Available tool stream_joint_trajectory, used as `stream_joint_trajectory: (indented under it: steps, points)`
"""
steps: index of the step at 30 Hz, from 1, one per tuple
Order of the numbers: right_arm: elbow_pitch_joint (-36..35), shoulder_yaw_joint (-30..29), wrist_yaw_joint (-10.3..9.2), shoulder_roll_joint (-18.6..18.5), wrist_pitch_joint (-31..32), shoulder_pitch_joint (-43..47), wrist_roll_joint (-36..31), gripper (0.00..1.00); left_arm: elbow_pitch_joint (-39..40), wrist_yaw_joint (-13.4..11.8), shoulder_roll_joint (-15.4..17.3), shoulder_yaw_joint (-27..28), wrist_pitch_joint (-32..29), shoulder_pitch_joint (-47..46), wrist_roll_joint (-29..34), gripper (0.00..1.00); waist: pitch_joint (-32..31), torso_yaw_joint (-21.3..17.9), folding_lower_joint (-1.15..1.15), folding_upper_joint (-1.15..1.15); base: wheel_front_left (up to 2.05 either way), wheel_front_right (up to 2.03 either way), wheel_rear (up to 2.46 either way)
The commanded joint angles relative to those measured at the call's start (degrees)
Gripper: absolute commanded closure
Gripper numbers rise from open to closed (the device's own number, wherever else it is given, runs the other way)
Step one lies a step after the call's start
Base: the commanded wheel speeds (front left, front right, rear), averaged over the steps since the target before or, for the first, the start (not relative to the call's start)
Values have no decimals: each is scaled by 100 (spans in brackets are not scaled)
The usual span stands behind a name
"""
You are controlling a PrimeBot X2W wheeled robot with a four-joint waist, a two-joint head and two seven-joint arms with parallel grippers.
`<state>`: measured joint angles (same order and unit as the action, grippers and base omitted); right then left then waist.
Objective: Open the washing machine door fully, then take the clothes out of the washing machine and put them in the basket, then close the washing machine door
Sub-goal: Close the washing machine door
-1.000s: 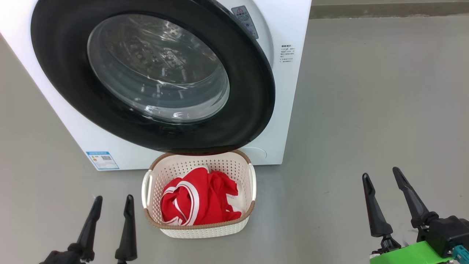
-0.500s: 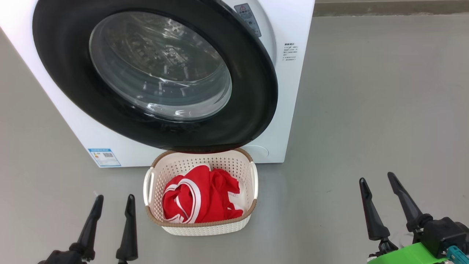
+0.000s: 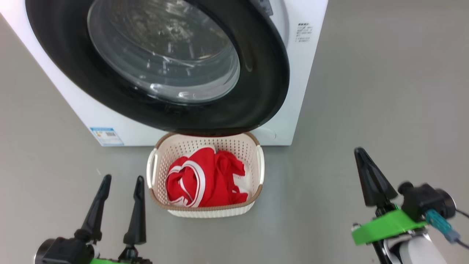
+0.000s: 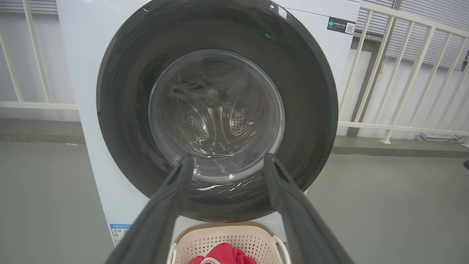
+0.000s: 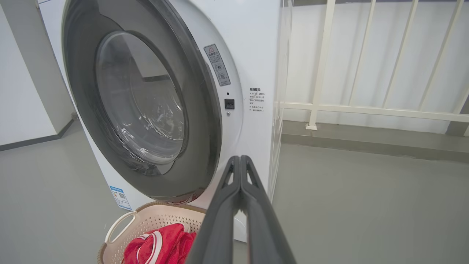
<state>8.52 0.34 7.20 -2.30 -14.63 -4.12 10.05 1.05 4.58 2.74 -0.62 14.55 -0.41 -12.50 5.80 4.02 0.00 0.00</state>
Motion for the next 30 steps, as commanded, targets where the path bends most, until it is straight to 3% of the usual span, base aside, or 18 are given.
stream_joint_trajectory:
  steps: [1,25,30]
  points:
    - [-17,208,29,-57,-37,-368,-45,100,202,5,15,115,45,-249,-9,0,180,73,0,0,0,0,0]
    - [1883,1535,29,-57,-37,-3513,-122,100,352,-190,14,-529,45,-1097,-276,0,1401,416,0,0,0,0,0]
    - [2253,1568,29,-57,-37,-4048,-219,100,354,-195,14,-560,45,-1188,-274,0,1604,543,0,0,0,0,0]
